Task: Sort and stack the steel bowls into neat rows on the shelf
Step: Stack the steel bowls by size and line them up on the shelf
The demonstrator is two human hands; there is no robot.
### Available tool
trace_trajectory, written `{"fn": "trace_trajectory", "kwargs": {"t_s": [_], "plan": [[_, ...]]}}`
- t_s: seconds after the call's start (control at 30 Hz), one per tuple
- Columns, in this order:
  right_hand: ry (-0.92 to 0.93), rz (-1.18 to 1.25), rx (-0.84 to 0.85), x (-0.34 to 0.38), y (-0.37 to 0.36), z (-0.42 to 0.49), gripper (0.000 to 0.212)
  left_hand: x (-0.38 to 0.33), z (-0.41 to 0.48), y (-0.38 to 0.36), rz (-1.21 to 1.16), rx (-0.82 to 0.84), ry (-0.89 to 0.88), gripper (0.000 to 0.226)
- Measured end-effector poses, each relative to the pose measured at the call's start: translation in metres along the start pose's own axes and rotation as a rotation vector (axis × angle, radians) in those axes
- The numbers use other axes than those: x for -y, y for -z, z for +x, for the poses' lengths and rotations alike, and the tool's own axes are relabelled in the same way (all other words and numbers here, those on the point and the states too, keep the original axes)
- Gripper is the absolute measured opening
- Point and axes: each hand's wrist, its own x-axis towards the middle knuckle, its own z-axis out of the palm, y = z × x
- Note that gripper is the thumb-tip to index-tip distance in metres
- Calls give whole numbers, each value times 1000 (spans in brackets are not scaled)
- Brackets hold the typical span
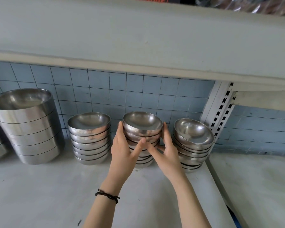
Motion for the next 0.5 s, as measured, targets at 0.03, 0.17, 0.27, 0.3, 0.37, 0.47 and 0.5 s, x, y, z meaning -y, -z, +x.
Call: {"fn": "trace_trajectory", "kwargs": {"t_s": [0.03, 0.17, 0.27, 0.3, 0.37, 0.47, 0.5], "plan": [[-3, -3, 1, 0, 1, 0, 94, 2, -2, 0, 14, 8, -10, 106], [1, 3, 7, -4, 4, -1, 85, 13, -3, 5, 56, 54, -25, 115], [24, -3, 23, -2, 3, 0, 80, 16, -2, 8, 84, 86, -19, 113], [33, -12, 24, -2, 3, 0, 79, 16, -2, 9, 86, 94, -16, 112], [42, -31, 26, -2, 2, 1, 79, 16, -2, 10, 92, 99, -15, 110], [35, -34, 25, -5, 1, 1, 83, 18, -2, 10, 92, 104, -18, 107], [32, -36, 24, -6, 2, 0, 85, 18, -2, 10, 86, 107, -16, 107]]}}
